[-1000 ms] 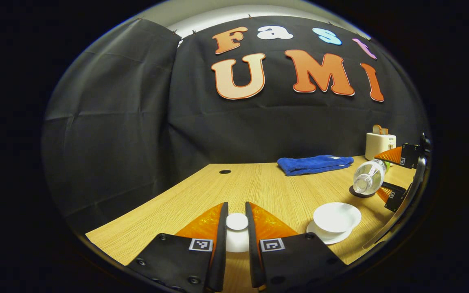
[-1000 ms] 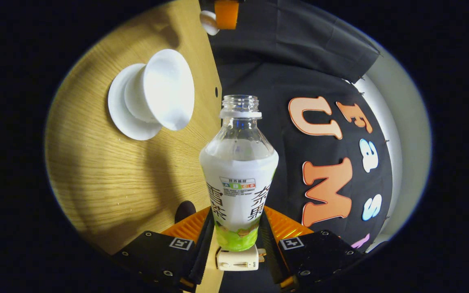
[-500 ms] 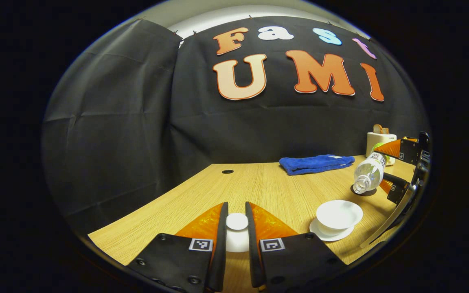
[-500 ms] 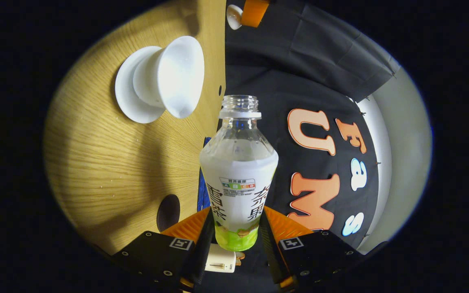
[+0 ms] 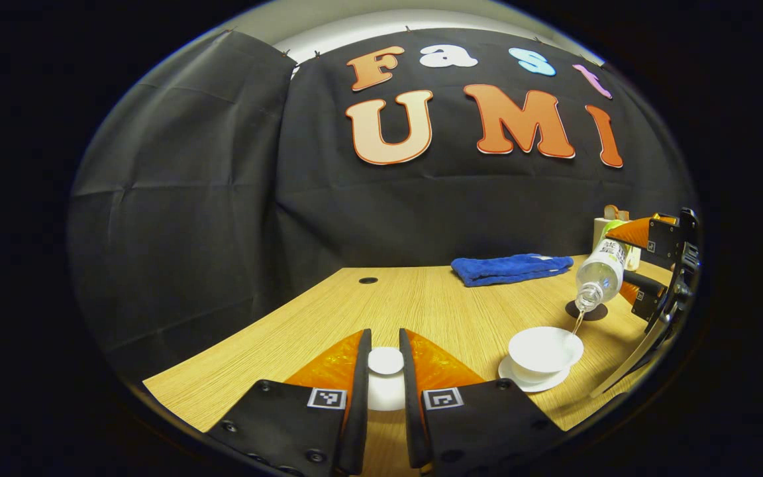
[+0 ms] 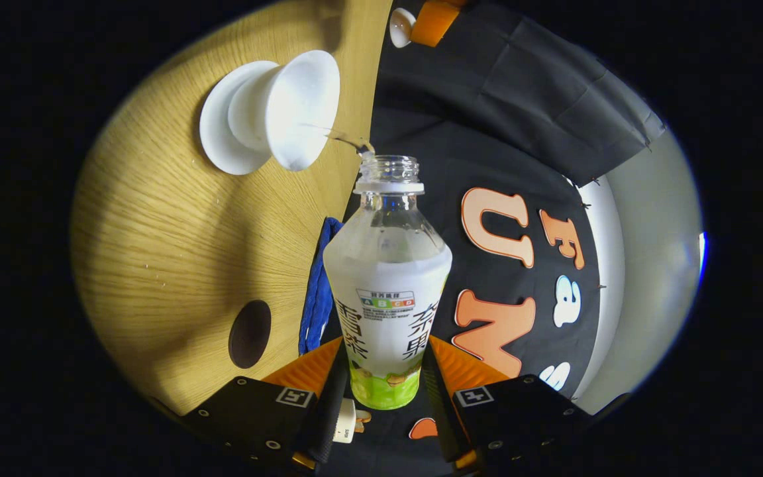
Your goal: Open the teacup lid with one hand, grasp the water bottle and pour water into the teacup with the other hand; after pouring, place the water bottle on the coaster and then close the teacup lid.
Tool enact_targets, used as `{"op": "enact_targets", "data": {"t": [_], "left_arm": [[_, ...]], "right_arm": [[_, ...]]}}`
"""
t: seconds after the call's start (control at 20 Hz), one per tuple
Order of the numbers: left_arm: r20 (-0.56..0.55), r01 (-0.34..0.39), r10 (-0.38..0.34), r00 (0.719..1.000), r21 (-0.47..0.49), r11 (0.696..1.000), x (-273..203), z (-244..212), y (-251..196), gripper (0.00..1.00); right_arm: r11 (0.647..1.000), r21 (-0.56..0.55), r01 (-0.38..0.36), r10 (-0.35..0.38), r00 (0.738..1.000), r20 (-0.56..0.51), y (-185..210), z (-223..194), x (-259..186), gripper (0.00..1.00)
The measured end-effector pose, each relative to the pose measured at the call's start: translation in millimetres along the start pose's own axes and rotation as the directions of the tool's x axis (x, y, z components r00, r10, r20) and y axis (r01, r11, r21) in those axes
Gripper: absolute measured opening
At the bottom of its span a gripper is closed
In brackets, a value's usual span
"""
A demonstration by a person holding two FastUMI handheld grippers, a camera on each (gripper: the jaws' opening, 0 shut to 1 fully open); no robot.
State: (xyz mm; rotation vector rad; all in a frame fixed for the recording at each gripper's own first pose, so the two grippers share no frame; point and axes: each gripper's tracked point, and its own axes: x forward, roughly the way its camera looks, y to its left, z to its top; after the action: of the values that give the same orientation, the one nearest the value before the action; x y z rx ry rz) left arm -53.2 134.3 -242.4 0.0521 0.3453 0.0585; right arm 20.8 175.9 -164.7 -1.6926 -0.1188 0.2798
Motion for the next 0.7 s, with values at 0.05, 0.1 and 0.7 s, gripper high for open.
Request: {"op": "enact_targets", "data": {"t": [0.05,0.1,0.7], "left_arm": [[-0.001,0.001,-0.001,1.000,-0.001,1.000,-0.7,0.2,-0.5,0.28],[-0.002,0.000,0.000,1.000,0.000,1.000,-0.7,-0.2,-0.3,0.28],[-0.014,0.016,-0.016,1.000,-0.018,1.000,1.9,-2.6,-4.0,0.28]], "right_arm": [[1.000,-0.002,0.001,-0.001,1.000,0.002,-0.5,-0.5,0.7,0.60],[1.000,-0.006,0.003,-0.003,1.000,0.004,-2.6,2.1,1.3,0.63],[0.996,-0.084,0.040,-0.035,0.998,0.051,-19.4,3.7,6.5,0.63]]}}
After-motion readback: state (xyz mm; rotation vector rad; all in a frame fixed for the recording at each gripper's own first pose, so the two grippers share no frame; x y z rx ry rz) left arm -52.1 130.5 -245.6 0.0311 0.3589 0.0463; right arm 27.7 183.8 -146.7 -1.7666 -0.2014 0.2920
